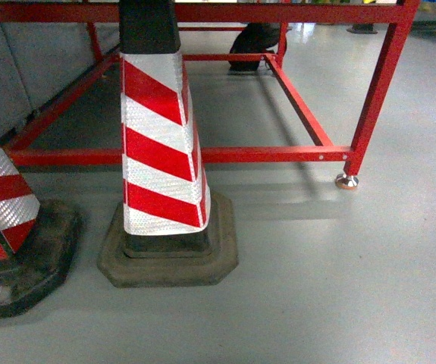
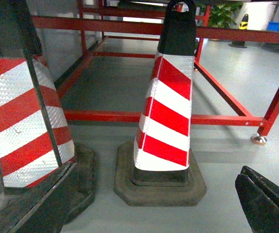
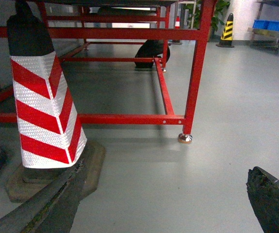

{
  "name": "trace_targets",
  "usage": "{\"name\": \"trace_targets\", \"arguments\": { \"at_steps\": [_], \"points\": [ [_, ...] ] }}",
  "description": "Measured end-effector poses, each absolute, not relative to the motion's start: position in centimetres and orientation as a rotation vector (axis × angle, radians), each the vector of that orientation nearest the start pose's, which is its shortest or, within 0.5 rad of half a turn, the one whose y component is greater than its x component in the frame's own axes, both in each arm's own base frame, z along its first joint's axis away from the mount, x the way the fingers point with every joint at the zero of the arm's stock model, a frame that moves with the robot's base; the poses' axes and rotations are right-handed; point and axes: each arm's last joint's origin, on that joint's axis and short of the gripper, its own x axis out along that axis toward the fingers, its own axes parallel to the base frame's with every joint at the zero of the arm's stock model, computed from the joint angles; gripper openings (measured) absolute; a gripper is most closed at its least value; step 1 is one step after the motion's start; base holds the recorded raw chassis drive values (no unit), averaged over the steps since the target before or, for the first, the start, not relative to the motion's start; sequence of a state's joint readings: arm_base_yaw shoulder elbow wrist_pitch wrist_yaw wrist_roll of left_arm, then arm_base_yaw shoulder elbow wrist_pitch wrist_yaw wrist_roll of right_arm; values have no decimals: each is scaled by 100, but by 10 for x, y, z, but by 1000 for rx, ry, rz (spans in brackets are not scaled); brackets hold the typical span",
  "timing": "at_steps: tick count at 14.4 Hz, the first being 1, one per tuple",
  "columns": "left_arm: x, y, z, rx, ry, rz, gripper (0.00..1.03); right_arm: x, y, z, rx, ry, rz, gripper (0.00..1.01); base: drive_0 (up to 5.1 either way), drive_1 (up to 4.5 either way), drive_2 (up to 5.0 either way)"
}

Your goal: Sort blue parts and orange caps into right shelf containers

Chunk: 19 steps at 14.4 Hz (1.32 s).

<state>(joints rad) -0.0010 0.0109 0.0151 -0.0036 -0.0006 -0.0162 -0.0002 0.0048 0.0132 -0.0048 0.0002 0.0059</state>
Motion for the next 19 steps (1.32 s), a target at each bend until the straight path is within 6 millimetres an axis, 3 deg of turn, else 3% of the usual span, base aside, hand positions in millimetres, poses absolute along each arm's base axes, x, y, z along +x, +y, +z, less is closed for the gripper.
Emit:
{"name": "trace_targets", "arguments": {
  "at_steps": [19],
  "points": [
    [97, 0, 167, -16, -1, 0, 98, 97, 0, 167, 6, -3, 0, 98, 0, 0, 0]
  ]
}}
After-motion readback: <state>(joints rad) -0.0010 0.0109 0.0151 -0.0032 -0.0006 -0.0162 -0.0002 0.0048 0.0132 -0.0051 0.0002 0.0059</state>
